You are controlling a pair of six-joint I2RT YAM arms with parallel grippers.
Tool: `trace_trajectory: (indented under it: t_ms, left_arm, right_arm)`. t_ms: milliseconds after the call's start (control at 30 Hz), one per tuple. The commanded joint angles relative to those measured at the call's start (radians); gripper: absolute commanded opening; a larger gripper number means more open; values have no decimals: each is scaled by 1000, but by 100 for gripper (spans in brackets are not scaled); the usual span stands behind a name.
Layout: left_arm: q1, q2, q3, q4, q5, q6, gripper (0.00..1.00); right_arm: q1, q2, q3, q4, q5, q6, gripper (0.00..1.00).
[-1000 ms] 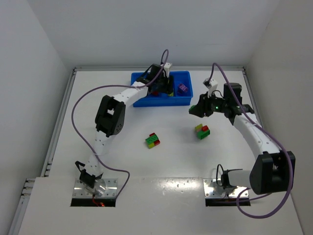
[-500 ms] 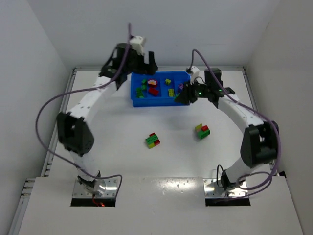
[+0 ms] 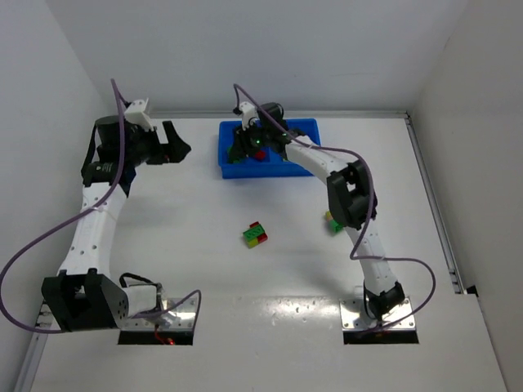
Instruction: Sort the legos into containers by color
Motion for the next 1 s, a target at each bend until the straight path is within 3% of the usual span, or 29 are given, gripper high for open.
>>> trace_trajectory:
  t_ms: [0,167,333,533,700,800,867,967]
  left_arm:
    - [40,-50,-37,-17,124,16,100]
    - [63,-50,-47,-8,166,-4,100]
    - [63,-19,-47,-8,198,-4,100]
    - [63,-19,-82,2,198,36,100]
    - [19,-63,-139,2,296,178,100]
    - [-59,-83,-181,-58,318,376,100]
    - [-151,-65,-204,-159,278,541,100]
    - [-251,-22,-239,-215,223,591,96]
  right_arm:
    - [16,59,67,15,87,-6,1]
    - [16,108,77,47,164,3,5]
    - [25,119,87,47,173,-7,48]
    - [34,56,77,38,146,-7,68]
    - [23,-99,32,-2,94,28,70]
    - [-26,-286,-69,-59,67,37,70]
    - [-65,-458,-212,-85,44,23,70]
    - [-148,-675,-425,-177,53,-56,70]
